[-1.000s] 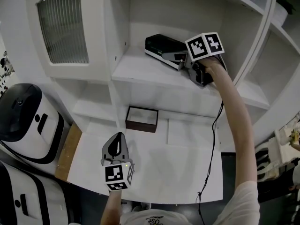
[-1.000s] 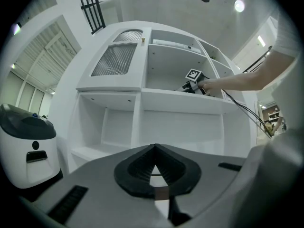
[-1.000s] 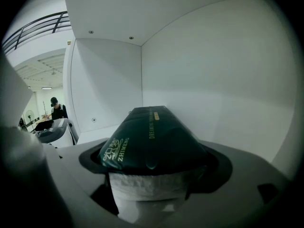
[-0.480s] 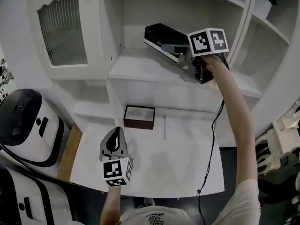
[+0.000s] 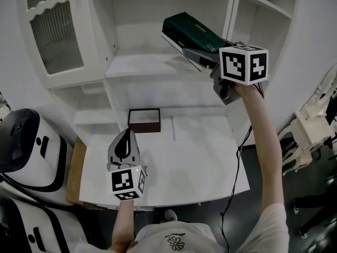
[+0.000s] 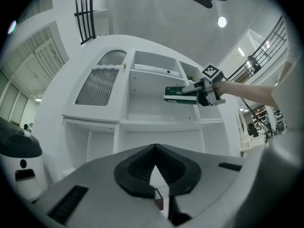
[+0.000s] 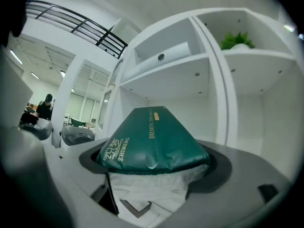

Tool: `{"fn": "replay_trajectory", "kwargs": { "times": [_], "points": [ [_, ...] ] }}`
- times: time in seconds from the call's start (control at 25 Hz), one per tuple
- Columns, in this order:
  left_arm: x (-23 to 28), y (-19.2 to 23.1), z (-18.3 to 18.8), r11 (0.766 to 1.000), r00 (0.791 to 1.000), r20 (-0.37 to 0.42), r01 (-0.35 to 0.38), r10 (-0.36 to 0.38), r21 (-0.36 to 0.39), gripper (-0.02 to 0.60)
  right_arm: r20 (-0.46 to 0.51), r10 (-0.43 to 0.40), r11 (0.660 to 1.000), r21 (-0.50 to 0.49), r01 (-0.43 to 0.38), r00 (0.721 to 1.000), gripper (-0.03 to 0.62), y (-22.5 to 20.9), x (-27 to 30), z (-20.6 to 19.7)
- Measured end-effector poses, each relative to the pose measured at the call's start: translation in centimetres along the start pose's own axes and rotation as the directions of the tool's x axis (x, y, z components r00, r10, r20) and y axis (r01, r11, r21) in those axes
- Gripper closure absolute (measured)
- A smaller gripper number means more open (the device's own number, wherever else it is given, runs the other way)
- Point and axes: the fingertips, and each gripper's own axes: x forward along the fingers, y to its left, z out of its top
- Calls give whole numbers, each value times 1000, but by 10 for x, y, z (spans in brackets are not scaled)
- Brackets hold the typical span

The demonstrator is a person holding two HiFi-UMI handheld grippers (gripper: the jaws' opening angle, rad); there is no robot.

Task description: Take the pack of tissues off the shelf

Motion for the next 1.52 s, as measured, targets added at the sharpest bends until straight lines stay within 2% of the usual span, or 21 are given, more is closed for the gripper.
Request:
{"fn": "replay_trajectory", "kwargs": {
  "times": [0.16,0.32,0.48,0.64,0.96,1.28,1.52],
  "points": [
    [-11,-19,16,999,998,35,46,-46,10,581,103,-97,991,-84,106,990,117,15,-56,-12],
    [-20,-33,28,997,995,65,77,-78,12,581,195,-169,977,-98,191,966,117,38,-100,-36],
    [-29,-44,36,995,991,91,101,-103,24,581,286,-259,958,-46,283,923,117,58,-133,-66],
    [-36,-51,39,993,986,116,115,-117,31,581,339,-311,948,43,315,888,117,78,-156,-96],
    [-51,-55,40,994,983,147,109,-113,32,581,353,-370,928,89,362,859,117,119,-177,-139],
    [-53,-49,38,995,985,144,86,-91,40,581,305,-393,919,173,355,868,117,131,-184,-166],
    [-52,-49,38,995,987,135,86,-91,46,581,288,-411,910,183,371,865,117,127,-182,-171]
  ]
}}
